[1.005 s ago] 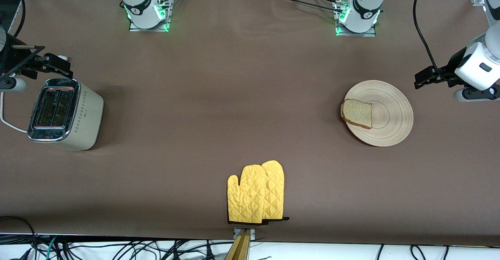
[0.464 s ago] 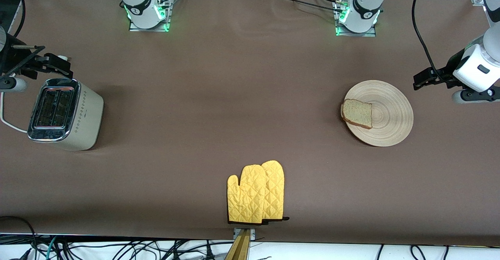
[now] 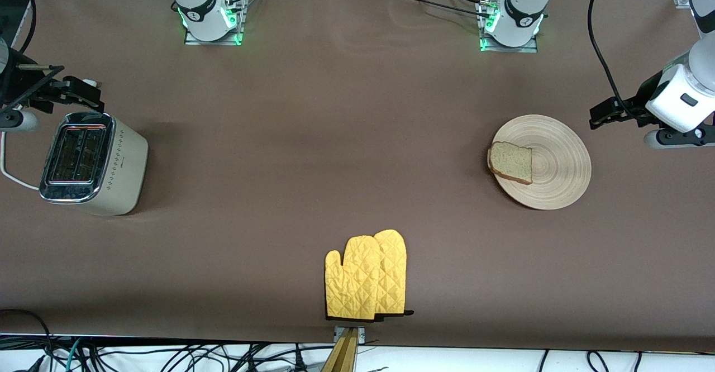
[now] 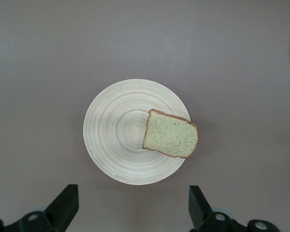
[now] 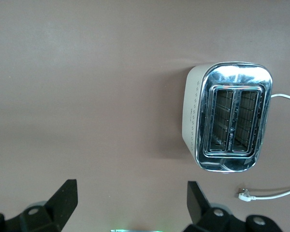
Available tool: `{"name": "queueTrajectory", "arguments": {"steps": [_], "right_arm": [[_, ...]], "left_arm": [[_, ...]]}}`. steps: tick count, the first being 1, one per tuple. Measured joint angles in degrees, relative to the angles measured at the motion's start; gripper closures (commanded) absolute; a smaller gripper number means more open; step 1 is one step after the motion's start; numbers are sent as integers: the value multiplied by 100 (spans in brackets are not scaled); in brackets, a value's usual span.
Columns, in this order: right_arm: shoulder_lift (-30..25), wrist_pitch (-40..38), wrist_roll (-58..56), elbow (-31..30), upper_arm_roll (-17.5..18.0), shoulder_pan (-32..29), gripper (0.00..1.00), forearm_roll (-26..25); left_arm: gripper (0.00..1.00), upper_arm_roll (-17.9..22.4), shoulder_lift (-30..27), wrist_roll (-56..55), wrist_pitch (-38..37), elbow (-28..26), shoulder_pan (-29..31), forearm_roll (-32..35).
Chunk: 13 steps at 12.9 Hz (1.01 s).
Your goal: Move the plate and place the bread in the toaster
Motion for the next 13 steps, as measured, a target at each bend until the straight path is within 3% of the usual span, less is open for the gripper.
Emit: {"name": "queueTrajectory", "arguments": {"steps": [3, 8, 13], "right_arm": [[0, 0, 0, 0, -1, -3, 0, 0], [3, 0, 0, 0, -3, -15, 0, 0], [6, 0, 0, 0, -3, -25, 0, 0]], "left_arm": [[0, 5, 131, 84, 344, -51, 165, 22], [0, 32, 713, 1398, 1692, -679, 1296, 28], [0, 33, 1675, 3180, 2017, -459, 2361, -42]]}}
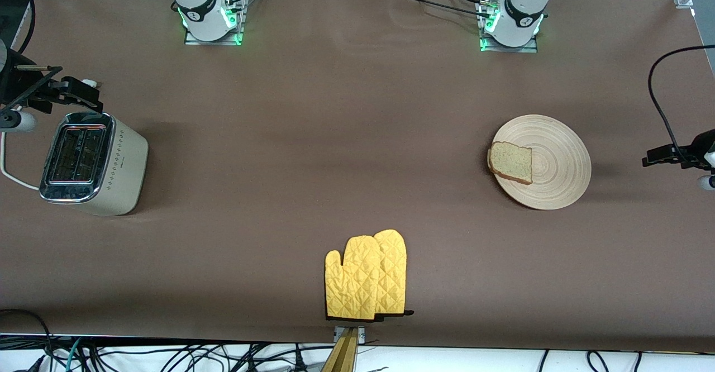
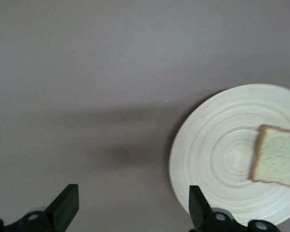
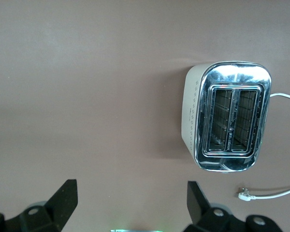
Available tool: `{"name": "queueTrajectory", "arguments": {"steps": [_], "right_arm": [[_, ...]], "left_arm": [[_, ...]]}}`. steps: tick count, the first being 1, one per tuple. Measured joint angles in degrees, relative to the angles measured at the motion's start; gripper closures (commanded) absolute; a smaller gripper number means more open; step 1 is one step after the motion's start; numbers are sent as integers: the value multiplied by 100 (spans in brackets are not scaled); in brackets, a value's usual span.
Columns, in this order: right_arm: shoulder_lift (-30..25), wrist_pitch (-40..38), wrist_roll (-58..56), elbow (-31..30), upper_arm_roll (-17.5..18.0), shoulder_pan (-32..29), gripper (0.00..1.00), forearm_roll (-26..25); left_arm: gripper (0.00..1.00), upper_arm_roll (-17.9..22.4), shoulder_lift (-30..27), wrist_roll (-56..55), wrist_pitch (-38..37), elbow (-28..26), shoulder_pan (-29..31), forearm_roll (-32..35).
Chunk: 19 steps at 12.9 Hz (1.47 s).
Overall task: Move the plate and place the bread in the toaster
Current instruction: 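Lower the left gripper to the rim of the wooden plate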
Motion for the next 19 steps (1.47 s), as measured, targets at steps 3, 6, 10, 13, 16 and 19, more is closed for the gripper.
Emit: {"name": "queueTrajectory", "arguments": {"steps": [3, 6, 10, 13, 16, 19], "right_arm": [[0, 0, 0, 0, 1, -3, 0, 0], [1, 0, 0, 0, 0, -6, 0, 0], [2, 0, 0, -1, 1, -6, 0, 0], [2, 0, 0, -1, 1, -7, 0, 0], [2, 0, 0, -1, 1, -7, 0, 1], [2, 0, 0, -1, 1, -7, 0, 1]], "left_arm": [[0, -1, 735, 1096, -3, 388, 416, -577], [0, 0, 1436, 2236, -296, 717, 850, -1450], [0, -4, 2416, 2780, -1581, 1576, 1225, -2474], [0, -5, 2716, 2800, -2177, 1785, 1315, -2889], [0, -5, 2982, 3021, -2283, 1787, 1354, -3090], [0, -21, 3140, 3093, -2385, 1788, 1356, -3188]]}}
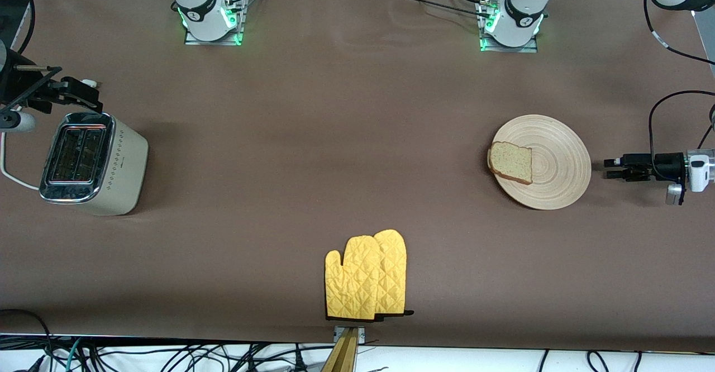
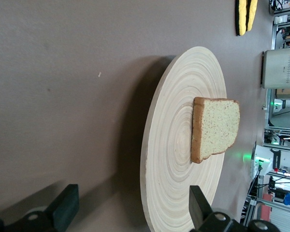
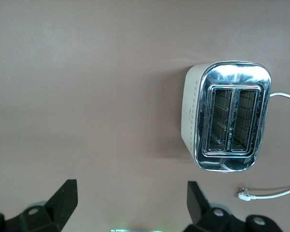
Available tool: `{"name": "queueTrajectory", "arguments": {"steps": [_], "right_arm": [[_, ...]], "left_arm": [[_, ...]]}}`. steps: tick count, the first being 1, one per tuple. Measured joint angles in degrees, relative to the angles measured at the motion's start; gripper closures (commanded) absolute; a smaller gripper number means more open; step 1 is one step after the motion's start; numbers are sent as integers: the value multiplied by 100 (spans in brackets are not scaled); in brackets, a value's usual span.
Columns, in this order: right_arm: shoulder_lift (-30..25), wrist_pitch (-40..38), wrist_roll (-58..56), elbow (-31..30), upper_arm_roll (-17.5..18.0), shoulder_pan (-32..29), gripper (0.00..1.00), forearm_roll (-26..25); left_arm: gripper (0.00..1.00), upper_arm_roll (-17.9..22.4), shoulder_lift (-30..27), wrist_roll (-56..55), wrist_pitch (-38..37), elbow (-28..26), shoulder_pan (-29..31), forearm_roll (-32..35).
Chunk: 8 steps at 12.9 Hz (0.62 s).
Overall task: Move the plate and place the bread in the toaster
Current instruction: 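Lower the left gripper to the rim of the wooden plate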
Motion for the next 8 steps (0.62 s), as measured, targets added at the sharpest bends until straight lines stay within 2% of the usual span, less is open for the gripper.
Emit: {"name": "queueTrajectory", "arguments": {"steps": [5, 8], "right_arm": [[0, 0, 0, 0, 0, -4, 0, 0], [0, 0, 0, 0, 0, -4, 0, 0]], "left_arm": [[0, -40, 58, 38, -399, -116, -17, -406], [0, -89, 92, 45, -420, -240, -29, -421]]}}
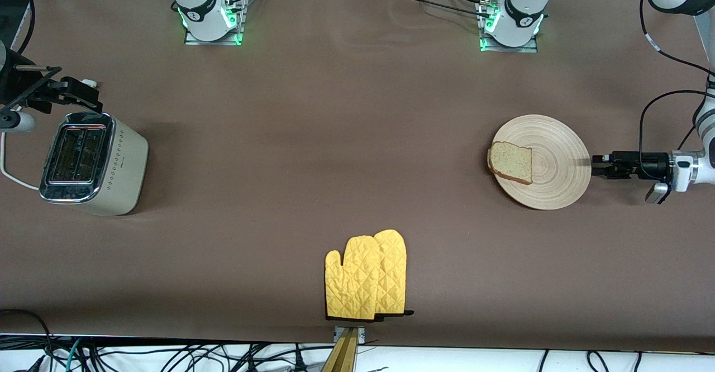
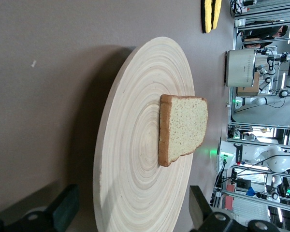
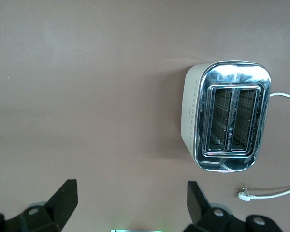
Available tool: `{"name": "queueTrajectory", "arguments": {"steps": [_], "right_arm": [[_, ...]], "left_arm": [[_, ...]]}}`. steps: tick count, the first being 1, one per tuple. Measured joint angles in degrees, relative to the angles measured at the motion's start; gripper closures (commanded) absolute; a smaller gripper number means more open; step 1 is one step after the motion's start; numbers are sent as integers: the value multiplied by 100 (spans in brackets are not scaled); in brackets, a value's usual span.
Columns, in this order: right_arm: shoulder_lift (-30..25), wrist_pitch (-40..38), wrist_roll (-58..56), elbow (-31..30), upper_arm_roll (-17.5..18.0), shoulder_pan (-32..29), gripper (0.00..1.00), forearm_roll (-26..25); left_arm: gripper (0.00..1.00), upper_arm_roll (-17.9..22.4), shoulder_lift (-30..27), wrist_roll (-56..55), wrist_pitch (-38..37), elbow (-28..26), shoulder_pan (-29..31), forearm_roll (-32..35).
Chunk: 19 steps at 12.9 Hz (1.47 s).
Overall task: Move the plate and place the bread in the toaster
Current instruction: 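Lower the left gripper to the rim of the wooden plate, then grip the plate rim with the left gripper and slide it toward the toaster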
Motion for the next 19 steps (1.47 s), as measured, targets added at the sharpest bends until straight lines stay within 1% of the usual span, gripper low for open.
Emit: {"name": "queueTrajectory", "arguments": {"steps": [1, 2, 3, 4, 5, 7, 8, 11, 16, 19], "right_arm": [[0, 0, 0, 0, 0, 0, 0, 0], [0, 0, 0, 0, 0, 0, 0, 0], [0, 0, 0, 0, 0, 0, 0, 0], [0, 0, 0, 0, 0, 0, 0, 0], [0, 0, 0, 0, 0, 0, 0, 0], [0, 0, 0, 0, 0, -1, 0, 0], [0, 0, 0, 0, 0, -2, 0, 0], [0, 0, 0, 0, -3, -5, 0, 0], [0, 0, 0, 0, -4, -6, 0, 0], [0, 0, 0, 0, -3, -6, 0, 0]], "left_arm": [[3, -7, 5, 0, -5, -57, 0, 0], [9, -13, 13, 0, -6, -124, -2, 0], [30, -30, 47, 5, -6, -177, -4, -4], [57, -76, 101, 13, -6, -199, -6, -8], [80, -117, 156, 21, -5, -209, -13, -12], [97, -150, 208, 44, 0, -233, -26, -15], [100, -153, 221, 50, 0, -264, -26, -34], [100, -150, 289, 65, 84, -384, -21, -169], [100, -144, 285, 59, 92, -400, -19, -207], [100, -129, 286, 21, 90, -470, -12, -472]]}}
